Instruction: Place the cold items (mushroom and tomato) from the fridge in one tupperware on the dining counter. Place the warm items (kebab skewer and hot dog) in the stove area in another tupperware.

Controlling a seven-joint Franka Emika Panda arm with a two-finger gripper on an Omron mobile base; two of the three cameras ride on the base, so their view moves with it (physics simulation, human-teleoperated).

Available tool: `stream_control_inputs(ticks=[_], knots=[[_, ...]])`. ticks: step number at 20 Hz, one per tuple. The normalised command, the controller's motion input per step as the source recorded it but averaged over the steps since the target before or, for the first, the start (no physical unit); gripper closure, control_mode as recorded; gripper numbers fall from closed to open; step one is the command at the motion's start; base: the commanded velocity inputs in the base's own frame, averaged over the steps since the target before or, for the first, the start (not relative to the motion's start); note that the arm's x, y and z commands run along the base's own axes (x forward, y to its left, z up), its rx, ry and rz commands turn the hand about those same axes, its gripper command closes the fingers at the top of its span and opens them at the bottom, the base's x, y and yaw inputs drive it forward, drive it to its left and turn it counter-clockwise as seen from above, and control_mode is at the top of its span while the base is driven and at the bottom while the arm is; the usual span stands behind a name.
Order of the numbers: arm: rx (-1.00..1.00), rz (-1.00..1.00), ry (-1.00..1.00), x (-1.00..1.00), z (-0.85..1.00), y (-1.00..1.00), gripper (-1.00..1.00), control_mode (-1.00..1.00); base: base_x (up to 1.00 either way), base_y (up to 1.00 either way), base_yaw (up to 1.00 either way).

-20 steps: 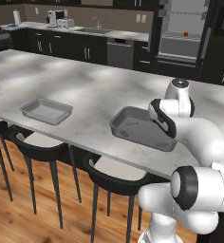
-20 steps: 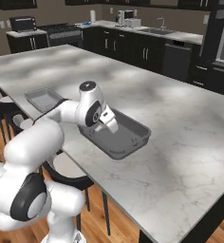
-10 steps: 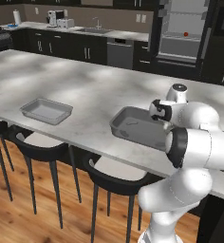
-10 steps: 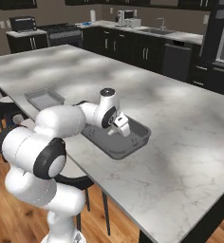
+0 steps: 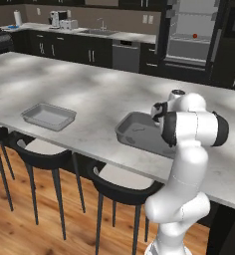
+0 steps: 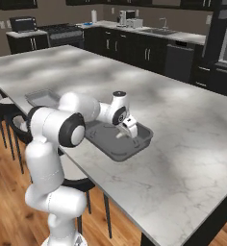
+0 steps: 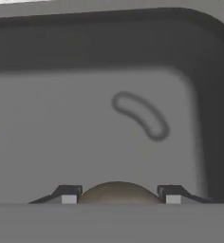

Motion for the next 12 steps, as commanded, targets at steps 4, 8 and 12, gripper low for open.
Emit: stream_control_inputs(ticks=[4, 8, 12], knots=[[0.00, 0.00, 0.10, 0.24, -0.58, -0.01, 1.00, -1.00, 0.00, 0.00, 0.00], [0.00, 0.00, 0.03, 0.02, -0.54, -0.14, 1.00, -1.00, 0.00, 0.00, 0.00], [0.08, 0.00, -0.02, 0.00, -0.11, -0.14, -1.00, -1.00, 0.00, 0.00, 0.00]])
